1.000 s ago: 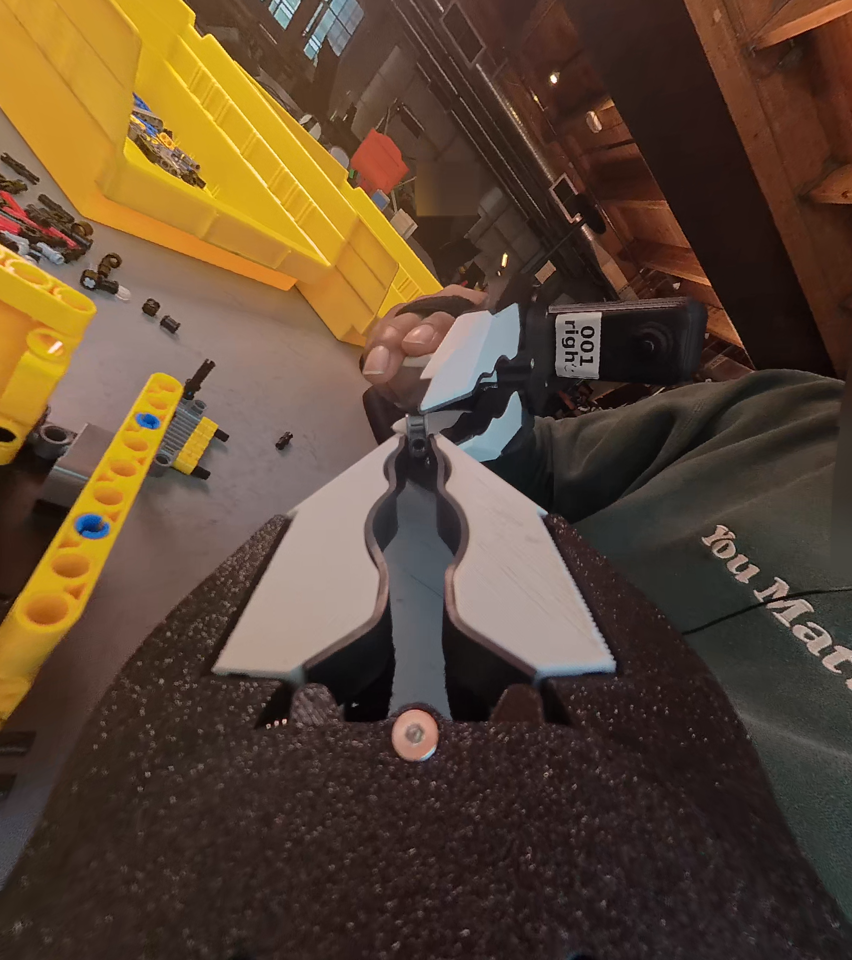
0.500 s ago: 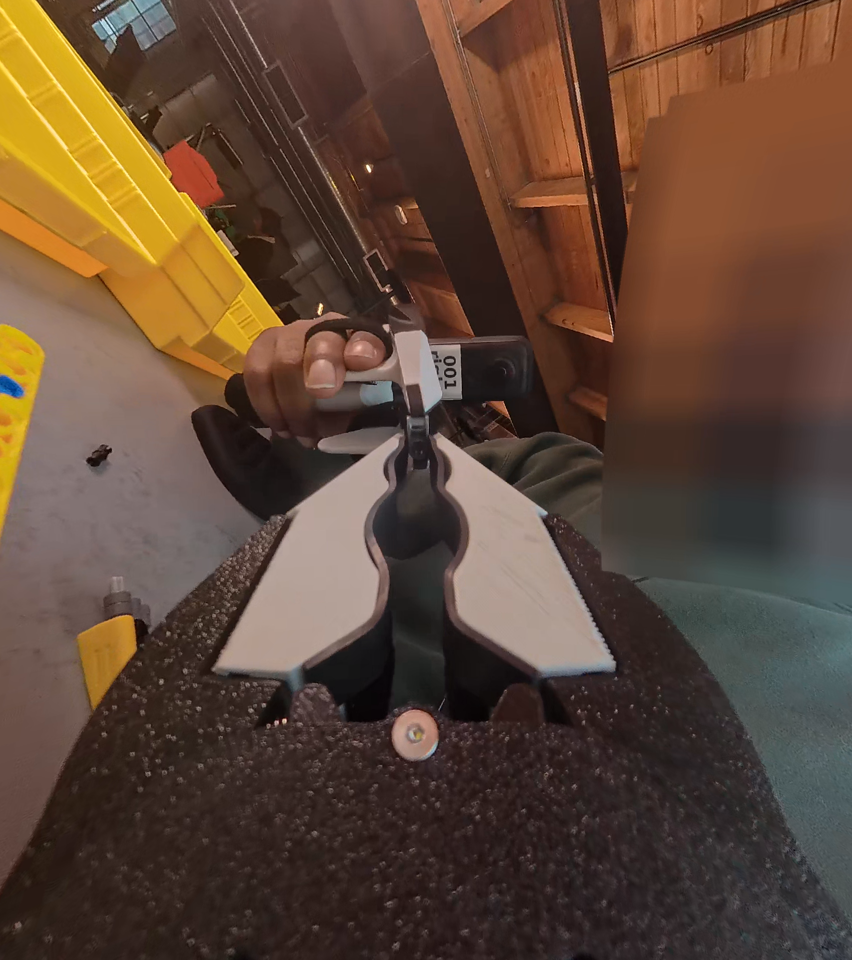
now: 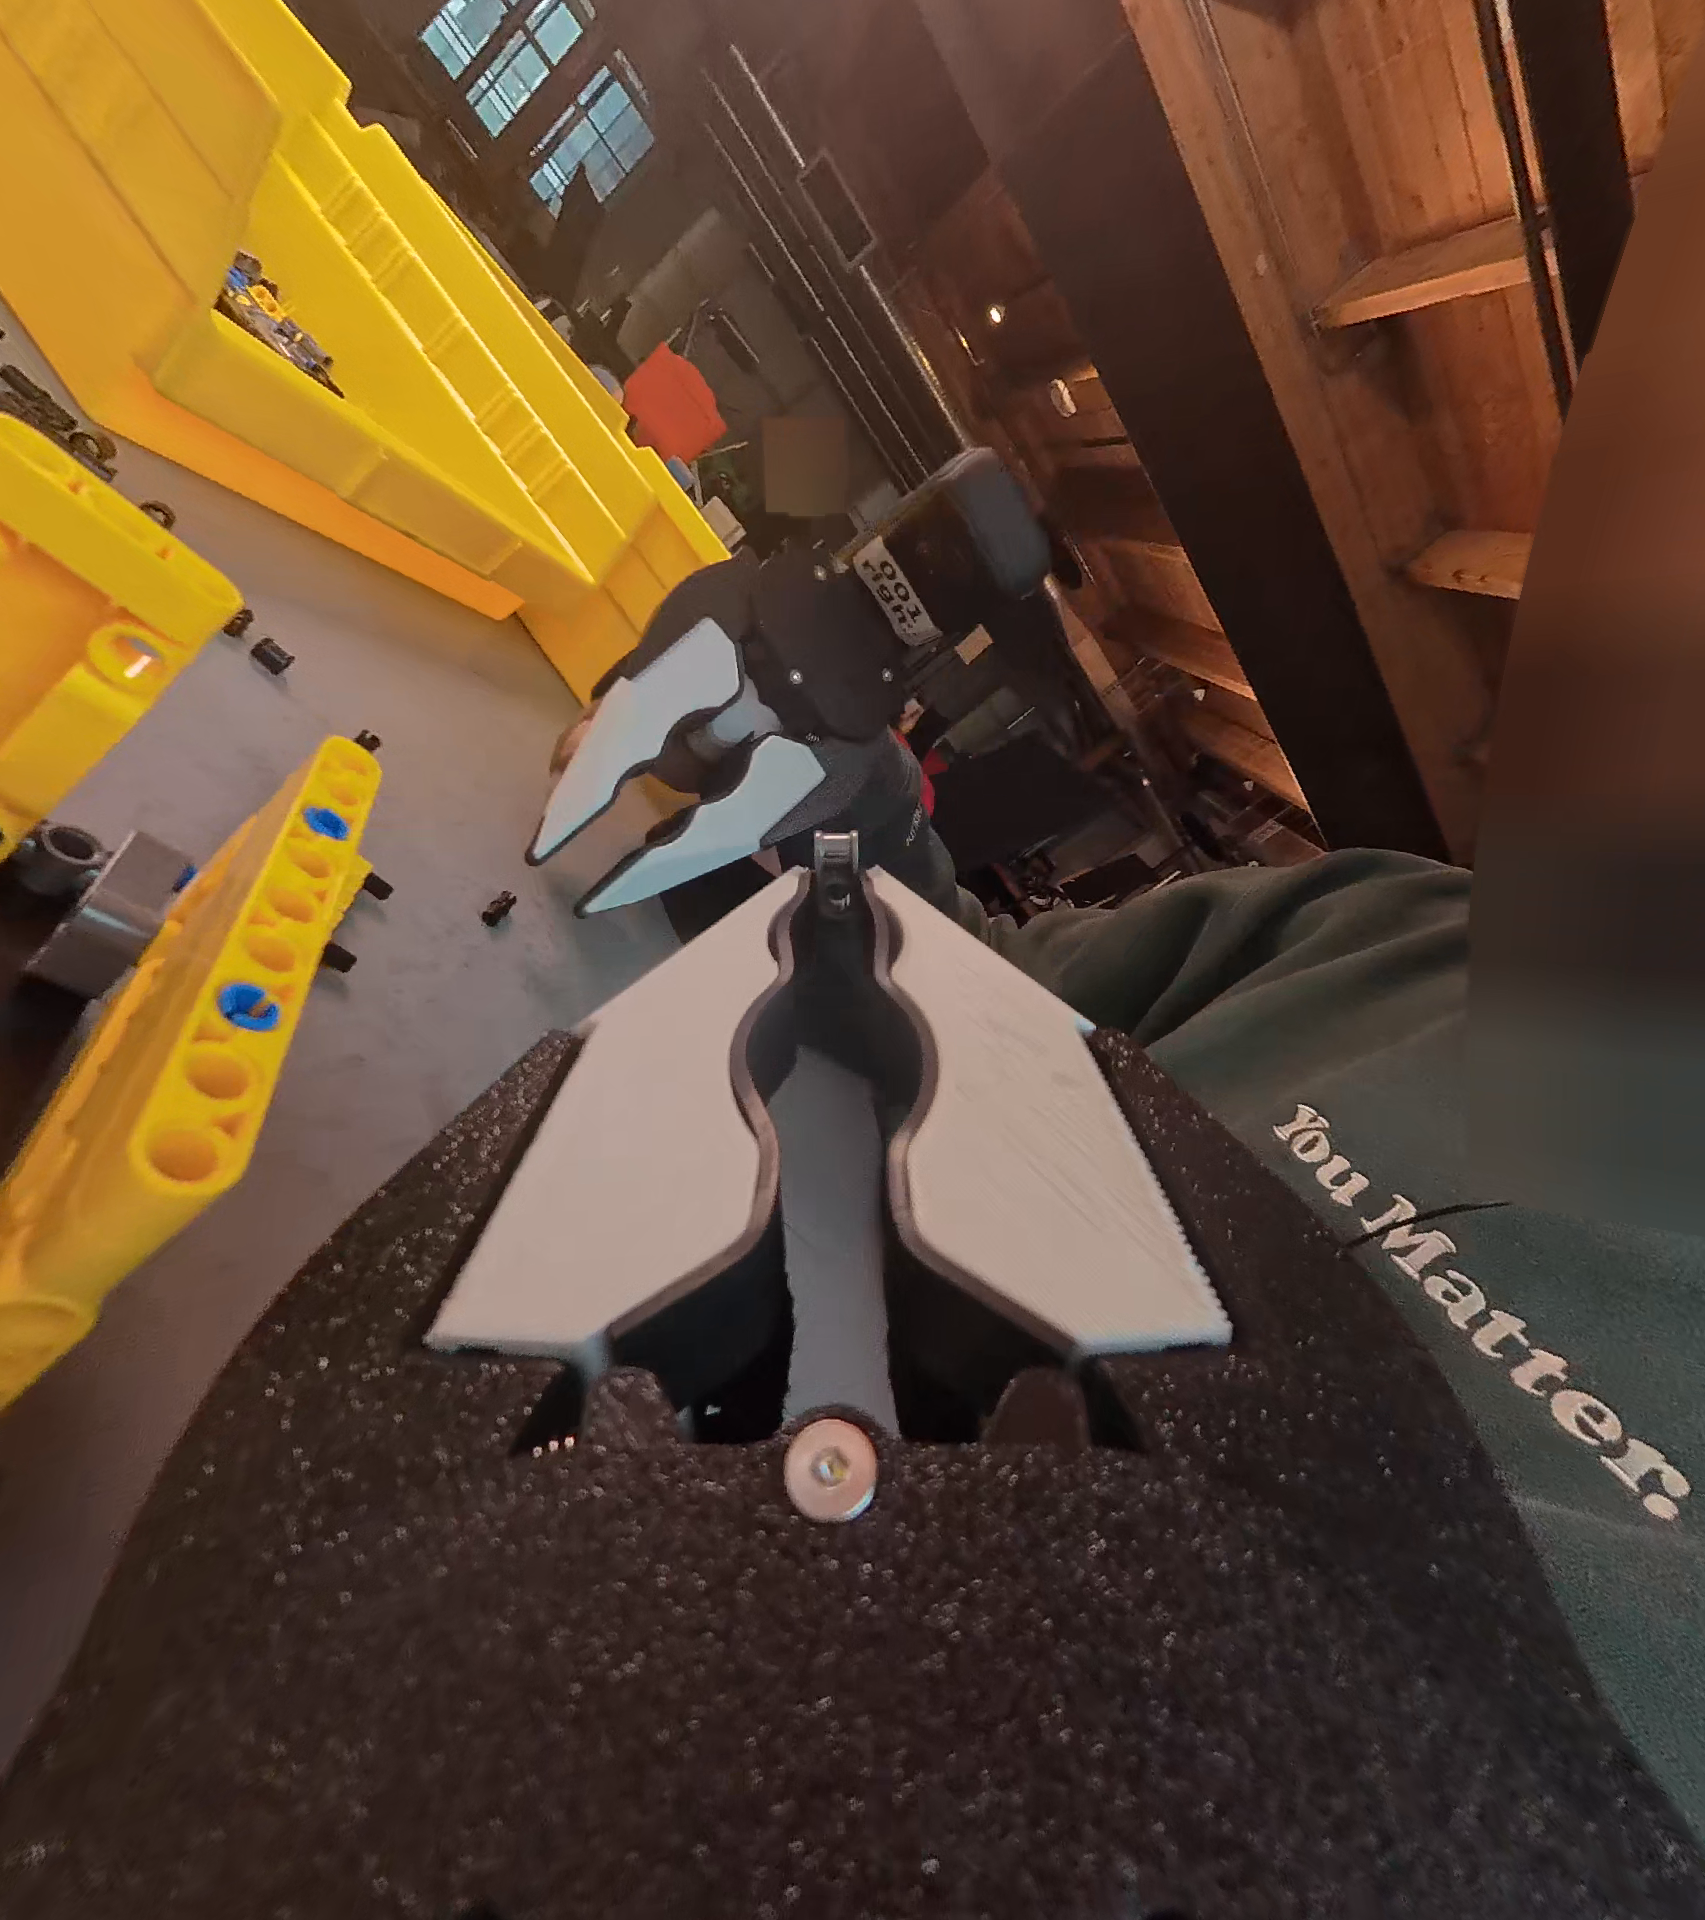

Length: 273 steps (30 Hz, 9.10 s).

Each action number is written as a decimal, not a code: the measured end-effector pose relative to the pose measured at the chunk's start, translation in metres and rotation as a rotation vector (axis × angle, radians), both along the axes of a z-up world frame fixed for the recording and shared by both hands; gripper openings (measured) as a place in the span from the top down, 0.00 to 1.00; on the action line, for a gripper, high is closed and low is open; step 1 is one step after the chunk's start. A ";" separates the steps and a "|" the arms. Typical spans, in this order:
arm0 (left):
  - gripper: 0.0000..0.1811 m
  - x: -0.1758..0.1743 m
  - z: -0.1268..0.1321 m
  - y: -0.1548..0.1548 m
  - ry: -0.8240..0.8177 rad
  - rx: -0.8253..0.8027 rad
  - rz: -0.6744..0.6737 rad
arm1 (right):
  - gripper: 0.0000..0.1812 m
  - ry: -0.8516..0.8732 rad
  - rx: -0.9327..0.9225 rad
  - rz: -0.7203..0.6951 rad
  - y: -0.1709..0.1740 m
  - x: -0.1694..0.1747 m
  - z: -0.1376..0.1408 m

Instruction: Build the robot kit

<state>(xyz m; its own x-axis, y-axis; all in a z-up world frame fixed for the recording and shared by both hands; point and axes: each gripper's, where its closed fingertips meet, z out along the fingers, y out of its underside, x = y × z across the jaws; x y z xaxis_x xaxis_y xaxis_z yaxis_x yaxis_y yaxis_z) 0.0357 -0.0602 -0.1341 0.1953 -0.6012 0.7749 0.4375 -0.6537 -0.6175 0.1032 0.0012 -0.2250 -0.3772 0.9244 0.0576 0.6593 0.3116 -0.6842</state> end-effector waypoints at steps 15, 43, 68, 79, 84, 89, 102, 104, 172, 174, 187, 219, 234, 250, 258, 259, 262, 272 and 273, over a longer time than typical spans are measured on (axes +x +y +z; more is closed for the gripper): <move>0.97 0.004 -0.015 0.002 0.130 -0.009 0.022 | 0.98 -0.065 0.018 -0.022 0.005 -0.002 -0.015; 0.97 0.006 -0.037 0.012 0.280 -0.043 0.082 | 0.98 0.322 0.087 0.046 -0.047 -0.057 0.054; 0.97 -0.006 -0.038 0.010 0.422 0.015 0.143 | 0.98 -0.684 0.585 0.369 0.007 0.017 -0.008; 0.97 -0.006 -0.031 0.006 0.422 0.042 0.145 | 0.97 -0.665 0.464 0.338 -0.004 0.010 -0.007; 0.97 -0.007 -0.030 0.006 0.425 0.045 0.149 | 0.97 -0.623 0.436 0.316 -0.003 0.010 -0.008; 0.97 -0.007 -0.032 0.007 0.425 0.035 0.146 | 0.94 -0.596 0.402 0.308 -0.004 0.010 -0.008; 0.97 -0.006 -0.035 0.007 0.408 0.019 0.134 | 0.91 -0.437 0.235 0.284 -0.003 0.012 -0.008; 0.97 -0.006 -0.036 0.007 0.408 0.015 0.132 | 0.92 -0.438 0.237 0.287 -0.003 0.012 -0.009; 0.97 -0.027 0.044 -0.001 -0.312 0.145 0.061 | 0.98 0.730 -0.637 -0.147 -0.062 -0.095 0.133; 0.97 -0.026 0.044 -0.002 -0.302 0.147 0.057 | 0.98 0.727 -0.627 -0.138 -0.063 -0.094 0.132; 0.97 -0.023 0.045 -0.005 -0.254 0.181 0.051 | 0.98 0.722 -0.662 -0.127 -0.063 -0.091 0.133; 0.97 -0.016 0.021 0.005 -0.307 -0.043 0.047 | 0.99 0.637 -0.109 -0.057 -0.057 -0.088 0.105; 0.97 -0.021 0.003 0.017 -0.221 -0.081 0.136 | 0.99 0.596 -0.101 -0.135 -0.047 -0.096 0.090; 0.97 -0.028 0.039 0.023 -0.501 -0.015 0.188 | 0.92 0.804 0.138 -0.241 -0.035 -0.099 0.125; 0.97 -0.003 0.035 0.009 -0.410 -0.055 0.007 | 1.00 0.619 -0.212 0.040 -0.052 -0.074 0.118; 0.97 0.002 0.032 0.006 -0.372 -0.055 -0.014 | 1.00 0.593 -0.235 0.080 -0.055 -0.069 0.115; 0.97 0.011 0.028 0.001 -0.322 -0.059 -0.051 | 1.00 0.557 -0.307 0.129 -0.060 -0.061 0.113; 0.97 -0.031 0.028 0.026 -0.554 -0.130 0.159 | 0.88 0.788 0.244 -0.157 -0.029 -0.091 0.121; 0.97 -0.032 0.028 0.026 -0.564 -0.131 0.172 | 0.88 0.785 0.275 -0.159 -0.032 -0.094 0.118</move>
<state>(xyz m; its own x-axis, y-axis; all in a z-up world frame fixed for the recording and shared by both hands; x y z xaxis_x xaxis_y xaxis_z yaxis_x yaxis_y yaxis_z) 0.0035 -0.0340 -0.1060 -0.1813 -0.4896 0.8529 0.7801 -0.5997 -0.1785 0.0088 -0.0308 -0.1071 -0.0001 0.8778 0.4789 0.0748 0.4776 -0.8754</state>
